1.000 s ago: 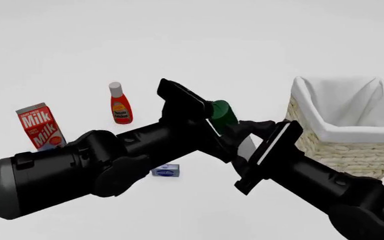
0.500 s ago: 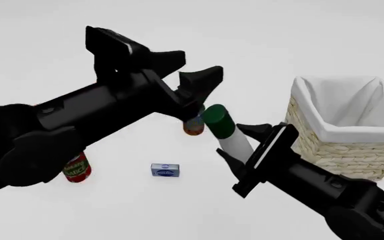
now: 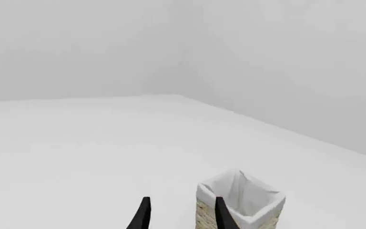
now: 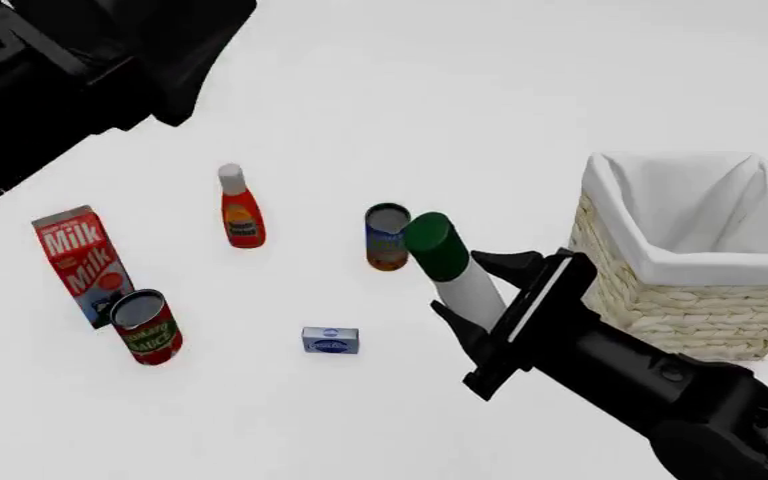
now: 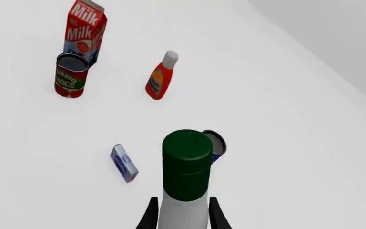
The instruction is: Pick the salad dressing and place it in the basket.
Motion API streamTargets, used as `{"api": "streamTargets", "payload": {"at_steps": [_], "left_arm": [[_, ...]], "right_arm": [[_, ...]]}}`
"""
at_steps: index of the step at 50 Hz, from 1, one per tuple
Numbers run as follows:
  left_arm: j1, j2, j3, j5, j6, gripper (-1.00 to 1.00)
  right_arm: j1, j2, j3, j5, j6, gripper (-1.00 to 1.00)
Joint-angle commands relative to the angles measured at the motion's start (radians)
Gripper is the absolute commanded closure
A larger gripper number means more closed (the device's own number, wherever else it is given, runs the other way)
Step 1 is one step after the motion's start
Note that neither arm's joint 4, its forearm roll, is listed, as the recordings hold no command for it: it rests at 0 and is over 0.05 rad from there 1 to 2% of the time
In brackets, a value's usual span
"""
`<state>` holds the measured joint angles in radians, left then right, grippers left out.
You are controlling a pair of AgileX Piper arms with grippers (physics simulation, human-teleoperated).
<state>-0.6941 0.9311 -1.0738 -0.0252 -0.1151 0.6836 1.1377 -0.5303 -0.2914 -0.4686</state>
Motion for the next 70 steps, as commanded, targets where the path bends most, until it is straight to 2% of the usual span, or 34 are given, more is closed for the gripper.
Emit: {"api": "streamTargets", "payload": {"at_steps": [1, 7, 12, 13, 14, 15, 21, 25, 28, 31, 35, 38, 52, 57, 65, 70], "left_arm": [[0.179, -0.107, 0.108, -0.045, -0.128, -1.0], [0.347, -0.124, 0.243, -0.115, -0.207, -1.0], [0.371, -0.144, 0.293, -0.122, -0.172, -1.0], [0.373, -0.159, 0.312, -0.137, -0.173, -1.0], [0.376, -0.174, 0.34, -0.152, -0.204, -1.0], [0.39, -0.171, 0.355, -0.154, -0.225, -1.0], [0.489, -0.23, 0.469, -0.212, -0.229, -1.0], [0.574, -0.234, 0.549, -0.24, -0.235, -1.0], [0.605, -0.232, 0.594, -0.261, -0.239, -1.0], [0.624, -0.218, 0.614, -0.272, -0.236, -1.0], [0.694, -0.19, 0.67, -0.318, -0.269, -1.0], [0.736, -0.17, 0.694, -0.342, -0.252, -1.0], [0.799, -0.048, 0.798, -0.493, -0.235, -1.0], [0.803, -0.049, 0.813, -0.495, -0.238, -1.0], [0.807, -0.049, 0.817, -0.497, -0.235, -1.0], [0.813, -0.042, 0.824, -0.5, -0.232, -1.0]], "right_arm": [[-0.004, -0.03, 0.002, 0.001, 0.029, 1.0], [-0.01, -0.049, 0.013, -0.004, 0.041, 1.0], [-0.009, -0.062, 0.017, -0.003, 0.043, 1.0], [-0.01, -0.066, 0.017, -0.001, 0.044, 1.0], [-0.011, -0.073, 0.018, 0.0, 0.043, 1.0], [-0.011, -0.078, 0.02, 0.001, 0.043, 1.0], [-0.017, -0.098, 0.029, 0.003, 0.045, 1.0], [-0.021, -0.112, 0.032, 0.008, 0.048, 1.0], [-0.022, -0.124, 0.033, 0.009, 0.05, 1.0], [-0.022, -0.129, 0.034, 0.009, 0.052, 1.0], [-0.026, -0.15, 0.038, 0.007, 0.059, 1.0], [-0.035, -0.169, 0.039, 0.009, 0.063, 1.0], [-0.101, -0.259, 0.038, -0.014, 0.07, 1.0], [-0.159, -0.292, 0.026, -0.037, 0.077, 1.0], [-0.263, -0.315, -0.021, -0.046, 0.125, 1.0], [-0.294, -0.32, -0.057, -0.034, 0.134, 1.0]]}}
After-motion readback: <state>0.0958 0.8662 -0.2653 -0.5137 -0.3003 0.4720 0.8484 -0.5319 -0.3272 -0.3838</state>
